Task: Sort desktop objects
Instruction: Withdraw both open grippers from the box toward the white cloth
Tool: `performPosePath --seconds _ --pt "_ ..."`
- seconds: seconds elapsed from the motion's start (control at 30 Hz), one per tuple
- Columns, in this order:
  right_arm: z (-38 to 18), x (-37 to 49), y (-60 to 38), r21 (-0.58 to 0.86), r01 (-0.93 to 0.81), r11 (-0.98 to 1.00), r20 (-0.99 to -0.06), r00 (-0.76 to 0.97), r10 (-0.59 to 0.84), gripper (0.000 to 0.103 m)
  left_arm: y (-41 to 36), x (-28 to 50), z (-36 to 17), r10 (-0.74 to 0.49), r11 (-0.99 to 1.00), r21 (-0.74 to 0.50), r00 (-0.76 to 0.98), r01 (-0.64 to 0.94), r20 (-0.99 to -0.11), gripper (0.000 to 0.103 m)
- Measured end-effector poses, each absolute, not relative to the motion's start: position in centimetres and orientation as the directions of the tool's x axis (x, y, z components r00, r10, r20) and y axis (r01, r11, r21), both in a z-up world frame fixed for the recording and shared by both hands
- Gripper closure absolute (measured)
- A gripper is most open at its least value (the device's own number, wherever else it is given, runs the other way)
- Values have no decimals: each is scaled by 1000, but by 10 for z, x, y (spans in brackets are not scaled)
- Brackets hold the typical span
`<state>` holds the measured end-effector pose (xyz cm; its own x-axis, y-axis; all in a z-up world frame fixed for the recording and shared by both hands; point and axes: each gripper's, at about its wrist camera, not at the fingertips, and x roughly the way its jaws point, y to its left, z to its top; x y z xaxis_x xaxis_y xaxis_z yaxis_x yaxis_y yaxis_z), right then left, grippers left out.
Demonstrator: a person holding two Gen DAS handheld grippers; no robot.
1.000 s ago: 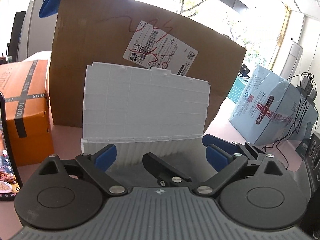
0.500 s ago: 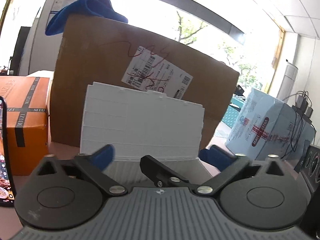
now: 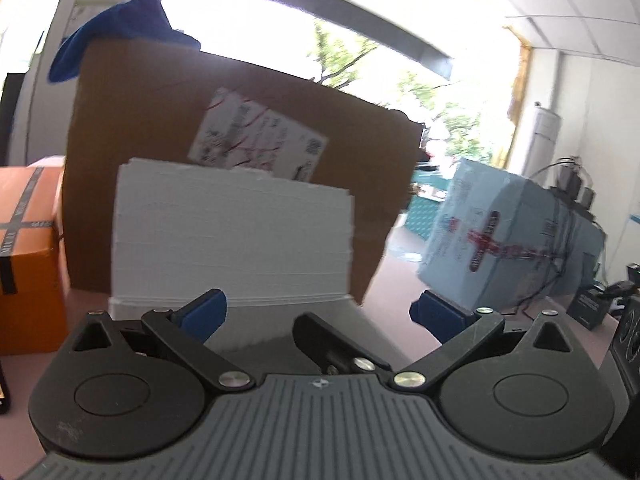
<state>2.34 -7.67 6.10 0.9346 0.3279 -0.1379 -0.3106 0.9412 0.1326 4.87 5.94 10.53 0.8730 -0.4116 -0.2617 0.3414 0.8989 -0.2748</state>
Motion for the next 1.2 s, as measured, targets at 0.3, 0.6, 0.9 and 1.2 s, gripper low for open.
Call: performPosePath --seconds 0.3,0.6,0.9,1.2 --pt "40 -13 -126 175 -192 966 -96 973 211 0 42 45 80 -604 777 -416 744 472 -285 0" --pt "30 -30 -182 159 -152 975 -83 982 167 0 22 26 76 -672 738 -289 702 609 -236 0" --pt "34 -14 -278 366 -99 925 -28 993 117 0 -26 34 72 -689 725 -351 646 593 -329 0" --pt "23 4 -322 464 7 886 -198 975 96 0 -97 48 77 -657 750 -330 704 574 -270 0"
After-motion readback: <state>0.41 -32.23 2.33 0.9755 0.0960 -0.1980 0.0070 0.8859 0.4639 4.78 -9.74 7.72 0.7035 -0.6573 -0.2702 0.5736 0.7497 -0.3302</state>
